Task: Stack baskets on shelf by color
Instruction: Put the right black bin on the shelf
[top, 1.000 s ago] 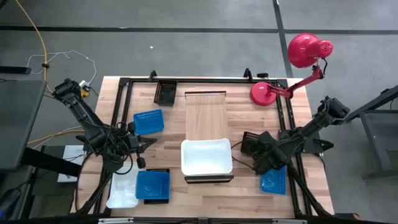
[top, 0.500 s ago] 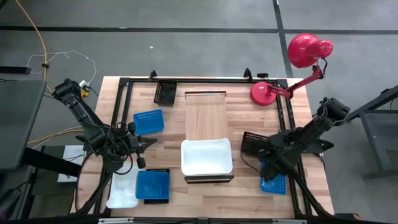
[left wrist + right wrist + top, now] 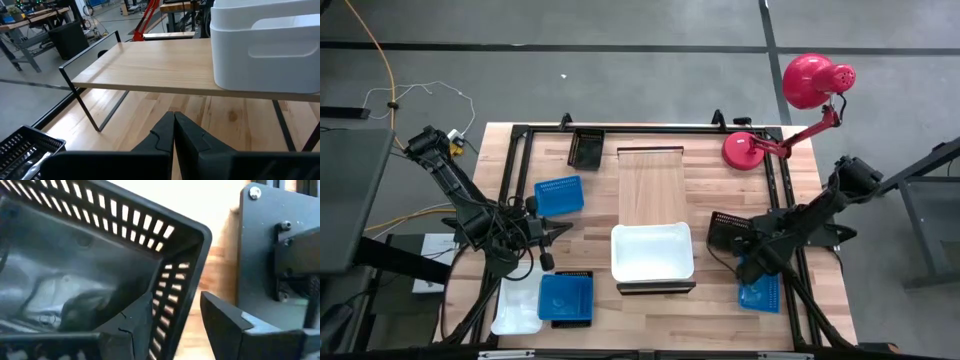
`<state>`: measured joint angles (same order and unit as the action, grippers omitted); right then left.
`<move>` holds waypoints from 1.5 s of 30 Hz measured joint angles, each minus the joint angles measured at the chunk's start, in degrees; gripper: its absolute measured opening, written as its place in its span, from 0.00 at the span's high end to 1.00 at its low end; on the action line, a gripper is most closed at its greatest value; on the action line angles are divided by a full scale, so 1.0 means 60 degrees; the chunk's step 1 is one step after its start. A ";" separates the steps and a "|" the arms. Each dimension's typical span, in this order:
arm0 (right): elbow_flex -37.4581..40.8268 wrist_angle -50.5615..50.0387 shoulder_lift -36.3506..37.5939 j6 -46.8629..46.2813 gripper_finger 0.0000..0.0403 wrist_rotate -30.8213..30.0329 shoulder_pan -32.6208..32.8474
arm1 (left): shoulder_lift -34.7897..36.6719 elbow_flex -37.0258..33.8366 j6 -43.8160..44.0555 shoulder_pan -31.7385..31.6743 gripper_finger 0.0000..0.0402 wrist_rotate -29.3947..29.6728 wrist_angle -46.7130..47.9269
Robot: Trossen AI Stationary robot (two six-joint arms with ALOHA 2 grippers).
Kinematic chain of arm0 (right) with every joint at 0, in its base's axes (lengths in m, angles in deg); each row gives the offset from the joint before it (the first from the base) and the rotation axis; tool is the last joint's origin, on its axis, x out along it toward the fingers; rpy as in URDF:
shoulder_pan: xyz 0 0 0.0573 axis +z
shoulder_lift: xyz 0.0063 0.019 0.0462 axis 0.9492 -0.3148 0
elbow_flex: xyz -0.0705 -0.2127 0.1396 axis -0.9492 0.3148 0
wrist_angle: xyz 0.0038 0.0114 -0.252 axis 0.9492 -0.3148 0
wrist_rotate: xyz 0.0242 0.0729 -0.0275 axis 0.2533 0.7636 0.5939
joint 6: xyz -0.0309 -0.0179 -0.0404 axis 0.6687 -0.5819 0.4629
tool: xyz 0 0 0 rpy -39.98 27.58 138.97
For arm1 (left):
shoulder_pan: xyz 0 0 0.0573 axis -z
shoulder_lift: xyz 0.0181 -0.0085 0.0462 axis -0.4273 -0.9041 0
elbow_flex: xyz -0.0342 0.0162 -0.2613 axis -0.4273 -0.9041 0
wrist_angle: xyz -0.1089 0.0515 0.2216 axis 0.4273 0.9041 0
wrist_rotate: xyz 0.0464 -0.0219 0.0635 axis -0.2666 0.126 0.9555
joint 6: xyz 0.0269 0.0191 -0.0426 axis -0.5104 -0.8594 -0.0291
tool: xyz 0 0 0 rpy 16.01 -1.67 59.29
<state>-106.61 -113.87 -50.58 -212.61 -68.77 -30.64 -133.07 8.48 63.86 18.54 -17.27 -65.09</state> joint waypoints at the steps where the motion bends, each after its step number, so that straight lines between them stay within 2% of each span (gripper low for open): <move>1: 0.0020 0.0036 0.0000 0.0002 0.63 -0.0126 -0.0029 | 0.0000 0.0000 -0.0019 0.0000 1.00 0.0000 0.0000; 7: 0.0031 0.0051 0.0000 0.0039 0.72 -0.0374 -0.0072 | 0.0000 0.0000 -0.0021 0.0004 1.00 0.0000 0.0000; 13: 0.0031 0.0051 0.0009 0.0123 0.94 -0.0452 -0.0061 | 0.0000 0.0000 -0.0013 0.0004 1.00 0.0000 -0.0011; 15: 0.0025 0.0056 0.0112 0.0198 0.98 -0.0576 -0.0061 | 0.0000 0.0000 -0.0013 0.0004 1.00 0.0000 -0.0011; 19: -0.0104 -0.0008 0.0514 0.0267 0.95 -0.0804 -0.0061 | 0.0000 0.0000 0.0002 0.0003 1.00 0.0000 -0.0015; 23: -0.0615 -0.0637 0.0795 0.0338 0.99 -0.1298 -0.0061 | 0.0000 0.0000 0.0005 0.0000 1.00 0.0000 -0.0018; 30: -0.2645 -0.3738 0.0823 0.0386 1.00 -0.1572 -0.0086 | 0.0000 0.0000 0.0085 0.0003 1.00 0.0011 -0.0033; 35: -0.3978 -0.3941 0.0885 0.0849 1.00 -0.3076 -0.0223 | 0.0000 0.0000 0.0085 0.0004 1.00 0.0028 -0.0033; 40: -0.4745 -0.3925 0.0885 0.1653 1.00 -0.4779 -0.0731 | 0.0000 0.0000 0.0085 0.0003 1.00 0.0014 -0.0033; 45: -0.5274 -0.3931 0.0885 0.2728 1.00 -0.5681 -0.1497 | 0.0001 0.0000 0.0082 0.0002 1.00 0.0009 -0.0033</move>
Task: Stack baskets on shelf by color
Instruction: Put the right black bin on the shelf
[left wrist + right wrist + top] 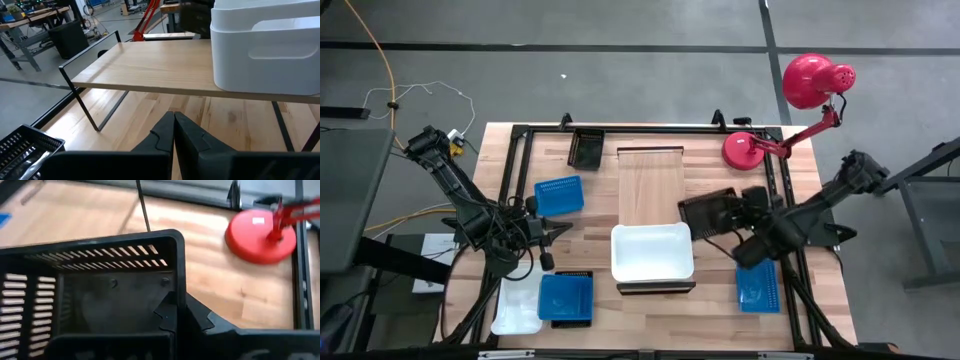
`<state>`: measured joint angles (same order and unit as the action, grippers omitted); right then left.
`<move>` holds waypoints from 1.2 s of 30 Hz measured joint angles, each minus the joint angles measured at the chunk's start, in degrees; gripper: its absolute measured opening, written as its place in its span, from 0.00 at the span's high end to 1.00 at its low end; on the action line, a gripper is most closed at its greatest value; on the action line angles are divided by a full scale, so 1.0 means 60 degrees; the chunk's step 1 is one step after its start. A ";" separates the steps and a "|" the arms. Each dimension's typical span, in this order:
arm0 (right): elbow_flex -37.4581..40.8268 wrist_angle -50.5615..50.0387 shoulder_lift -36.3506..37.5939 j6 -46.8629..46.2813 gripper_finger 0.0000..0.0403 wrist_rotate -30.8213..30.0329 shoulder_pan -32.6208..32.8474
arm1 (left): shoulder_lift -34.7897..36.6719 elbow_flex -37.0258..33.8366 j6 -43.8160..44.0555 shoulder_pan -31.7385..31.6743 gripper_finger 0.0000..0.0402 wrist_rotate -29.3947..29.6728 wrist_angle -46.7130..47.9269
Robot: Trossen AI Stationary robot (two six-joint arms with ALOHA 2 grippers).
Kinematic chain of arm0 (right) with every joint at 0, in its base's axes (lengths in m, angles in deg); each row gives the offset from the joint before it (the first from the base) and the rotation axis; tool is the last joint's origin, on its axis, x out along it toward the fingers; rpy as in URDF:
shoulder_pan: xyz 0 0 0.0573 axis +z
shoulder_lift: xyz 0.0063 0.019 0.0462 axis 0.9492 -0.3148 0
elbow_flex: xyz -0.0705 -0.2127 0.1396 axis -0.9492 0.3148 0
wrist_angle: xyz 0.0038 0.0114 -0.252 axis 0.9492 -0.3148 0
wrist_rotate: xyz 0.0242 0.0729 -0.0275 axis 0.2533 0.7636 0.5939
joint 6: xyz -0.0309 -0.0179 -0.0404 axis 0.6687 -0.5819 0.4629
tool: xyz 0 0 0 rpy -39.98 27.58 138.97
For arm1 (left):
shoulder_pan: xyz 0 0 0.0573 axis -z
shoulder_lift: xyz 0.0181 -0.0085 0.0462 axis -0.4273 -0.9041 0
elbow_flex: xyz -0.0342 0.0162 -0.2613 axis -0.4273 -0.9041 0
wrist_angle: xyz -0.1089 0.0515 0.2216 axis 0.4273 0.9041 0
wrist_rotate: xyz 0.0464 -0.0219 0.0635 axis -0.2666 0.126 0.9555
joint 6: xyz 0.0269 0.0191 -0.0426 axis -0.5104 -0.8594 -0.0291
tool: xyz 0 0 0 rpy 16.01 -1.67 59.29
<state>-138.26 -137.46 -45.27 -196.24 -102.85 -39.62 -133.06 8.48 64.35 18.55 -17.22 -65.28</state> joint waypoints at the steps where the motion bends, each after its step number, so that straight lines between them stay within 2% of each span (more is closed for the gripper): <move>1: -0.0114 -0.0003 0.0000 0.0267 1.00 -0.0165 -0.0162 | 0.0001 0.0000 0.0001 0.0000 1.00 -0.0001 0.0000; 7: -0.0815 0.0141 0.0000 0.1392 1.00 -0.1259 -0.0907 | 0.0002 0.0000 0.0001 0.0001 1.00 -0.0001 0.0000; 18: -0.0617 0.3828 -0.0007 0.4102 1.00 -0.0660 -0.1442 | 0.0002 0.0000 0.0004 -0.0002 1.00 -0.0078 -0.0018; 30: -0.0199 0.5226 -0.0364 0.4276 1.00 -0.0107 -0.1718 | 0.0002 0.0000 0.0000 0.0000 1.00 -0.0081 -0.0055; 36: -0.0199 0.5291 -0.0379 0.4316 1.00 0.0261 -0.1722 | 0.0002 0.0000 0.0000 -0.0001 1.00 -0.0081 -0.0065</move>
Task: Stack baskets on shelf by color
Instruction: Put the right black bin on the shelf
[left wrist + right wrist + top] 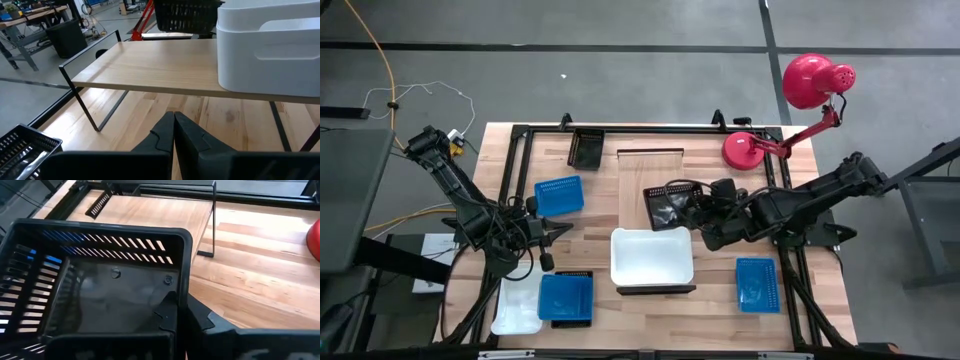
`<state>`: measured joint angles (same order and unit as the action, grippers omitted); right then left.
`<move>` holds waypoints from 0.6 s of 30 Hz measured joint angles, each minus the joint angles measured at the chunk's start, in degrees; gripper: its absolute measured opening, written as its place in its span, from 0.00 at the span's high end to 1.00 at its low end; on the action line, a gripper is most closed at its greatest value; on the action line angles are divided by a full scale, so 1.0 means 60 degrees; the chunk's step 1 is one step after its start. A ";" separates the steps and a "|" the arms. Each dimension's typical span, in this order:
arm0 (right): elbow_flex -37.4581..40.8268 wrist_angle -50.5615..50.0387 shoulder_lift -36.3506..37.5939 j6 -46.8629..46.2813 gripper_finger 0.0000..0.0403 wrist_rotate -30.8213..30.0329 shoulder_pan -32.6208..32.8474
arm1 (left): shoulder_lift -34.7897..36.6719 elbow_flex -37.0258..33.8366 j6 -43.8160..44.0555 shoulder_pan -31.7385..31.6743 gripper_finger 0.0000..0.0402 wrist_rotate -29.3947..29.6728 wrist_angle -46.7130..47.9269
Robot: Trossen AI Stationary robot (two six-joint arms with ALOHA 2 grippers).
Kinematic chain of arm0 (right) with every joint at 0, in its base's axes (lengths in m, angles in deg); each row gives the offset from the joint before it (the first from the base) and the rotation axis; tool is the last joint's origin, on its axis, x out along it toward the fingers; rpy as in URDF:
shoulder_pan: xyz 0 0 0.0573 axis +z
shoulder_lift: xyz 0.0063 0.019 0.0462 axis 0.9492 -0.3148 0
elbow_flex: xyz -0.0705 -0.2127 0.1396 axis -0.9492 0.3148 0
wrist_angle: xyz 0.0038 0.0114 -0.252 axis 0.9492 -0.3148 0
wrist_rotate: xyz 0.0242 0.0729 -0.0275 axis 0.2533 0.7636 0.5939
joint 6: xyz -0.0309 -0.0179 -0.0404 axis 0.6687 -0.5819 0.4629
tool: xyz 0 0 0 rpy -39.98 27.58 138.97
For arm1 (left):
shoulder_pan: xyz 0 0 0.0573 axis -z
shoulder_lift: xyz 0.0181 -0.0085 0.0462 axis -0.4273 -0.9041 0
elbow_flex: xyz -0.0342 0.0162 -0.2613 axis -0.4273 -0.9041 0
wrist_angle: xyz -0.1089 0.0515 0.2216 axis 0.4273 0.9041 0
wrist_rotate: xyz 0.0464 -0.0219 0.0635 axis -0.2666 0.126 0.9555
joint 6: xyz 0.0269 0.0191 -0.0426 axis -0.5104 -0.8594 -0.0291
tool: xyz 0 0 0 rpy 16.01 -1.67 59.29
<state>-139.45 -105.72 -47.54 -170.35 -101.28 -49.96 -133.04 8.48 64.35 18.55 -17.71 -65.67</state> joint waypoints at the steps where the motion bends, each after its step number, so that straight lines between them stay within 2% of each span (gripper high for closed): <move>1: 0.0000 0.0056 0.0000 0.0021 1.00 -0.0002 0.0000 | 0.0000 0.0000 0.0000 0.0002 1.00 -0.0003 0.0002; 9: 0.0000 0.0717 0.0000 0.0768 0.98 -0.0033 0.0002 | 0.0000 0.0000 0.0000 -0.0001 1.00 0.0000 -0.0001; 18: 0.0000 0.1268 0.0000 0.1463 0.76 0.0214 0.0011 | 0.0000 0.0000 0.0000 0.0002 1.00 0.0000 0.0003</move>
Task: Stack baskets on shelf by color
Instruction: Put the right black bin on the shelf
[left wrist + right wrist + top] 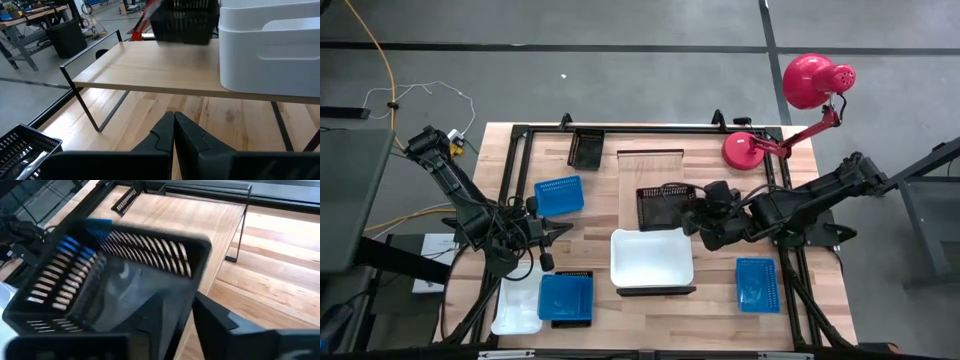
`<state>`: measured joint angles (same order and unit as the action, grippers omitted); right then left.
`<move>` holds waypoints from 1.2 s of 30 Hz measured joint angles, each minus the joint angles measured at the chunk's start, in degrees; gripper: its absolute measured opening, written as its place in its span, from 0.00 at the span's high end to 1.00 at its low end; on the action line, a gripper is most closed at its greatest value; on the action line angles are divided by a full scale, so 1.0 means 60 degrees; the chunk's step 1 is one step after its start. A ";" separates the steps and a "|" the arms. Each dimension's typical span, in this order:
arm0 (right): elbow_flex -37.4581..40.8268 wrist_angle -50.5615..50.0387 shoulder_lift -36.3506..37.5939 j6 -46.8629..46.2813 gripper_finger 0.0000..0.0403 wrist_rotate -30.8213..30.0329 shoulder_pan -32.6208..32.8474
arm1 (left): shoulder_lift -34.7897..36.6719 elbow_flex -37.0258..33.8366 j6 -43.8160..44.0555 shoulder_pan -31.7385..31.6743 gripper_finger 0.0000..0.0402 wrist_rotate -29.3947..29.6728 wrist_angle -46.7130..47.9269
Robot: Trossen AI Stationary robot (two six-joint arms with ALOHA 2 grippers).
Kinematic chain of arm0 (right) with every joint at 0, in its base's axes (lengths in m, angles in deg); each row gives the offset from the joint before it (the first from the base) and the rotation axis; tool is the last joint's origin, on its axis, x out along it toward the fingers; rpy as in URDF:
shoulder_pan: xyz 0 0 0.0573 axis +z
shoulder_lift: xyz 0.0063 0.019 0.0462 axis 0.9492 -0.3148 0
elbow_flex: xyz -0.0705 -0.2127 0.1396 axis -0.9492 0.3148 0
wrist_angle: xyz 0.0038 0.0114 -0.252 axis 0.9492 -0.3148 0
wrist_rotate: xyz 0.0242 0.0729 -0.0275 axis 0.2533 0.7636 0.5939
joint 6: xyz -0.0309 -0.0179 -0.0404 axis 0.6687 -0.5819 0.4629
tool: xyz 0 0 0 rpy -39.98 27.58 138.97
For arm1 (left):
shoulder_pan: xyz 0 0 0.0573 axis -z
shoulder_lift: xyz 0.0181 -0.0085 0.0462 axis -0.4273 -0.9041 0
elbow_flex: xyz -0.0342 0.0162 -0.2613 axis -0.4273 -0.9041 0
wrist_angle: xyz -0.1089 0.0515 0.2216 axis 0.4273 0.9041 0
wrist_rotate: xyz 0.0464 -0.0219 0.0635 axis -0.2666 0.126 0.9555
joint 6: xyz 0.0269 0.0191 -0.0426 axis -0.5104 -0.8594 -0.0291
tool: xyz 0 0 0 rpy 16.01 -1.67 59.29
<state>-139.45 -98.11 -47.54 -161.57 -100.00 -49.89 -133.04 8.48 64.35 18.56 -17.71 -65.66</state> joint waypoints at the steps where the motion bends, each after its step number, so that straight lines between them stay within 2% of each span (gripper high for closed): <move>1: 0.0000 0.0040 0.0000 0.0052 0.73 0.0024 0.0000 | 0.0000 0.0000 0.0000 0.0000 1.00 0.0000 0.0000; 8: 0.0000 0.0353 0.0000 0.0418 0.61 0.0021 0.0000 | 0.0000 0.0000 0.0000 -0.0001 1.00 0.0000 0.0000; 14: -0.0003 0.0054 0.0100 0.1464 0.58 -0.0232 0.0000 | 0.0000 0.0000 0.0000 0.0000 1.00 0.0000 0.0011; 21: -0.0004 -0.1521 0.0396 0.1612 0.58 -0.0950 -0.0004 | 0.0000 0.0000 -0.0049 -0.0002 1.00 -0.0003 0.0044; 28: -0.0004 -0.3627 0.0444 0.1612 0.58 -0.0898 -0.0004 | 0.0000 0.0000 -0.0240 0.0000 1.00 -0.0131 0.0085; 32: -0.0004 -0.4532 0.0444 0.1767 0.62 -0.0881 -0.0064 | -0.0002 0.0000 0.0092 0.0000 1.00 -0.0360 0.0084; 36: 0.0431 -0.4586 0.0662 0.2094 0.76 -0.0946 -0.0351 | -0.0004 0.0000 0.0684 -0.0004 1.00 0.0287 0.0080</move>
<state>-136.87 -125.62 -43.57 -149.01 -105.67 -52.00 -133.07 8.48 68.45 18.54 -15.99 -65.18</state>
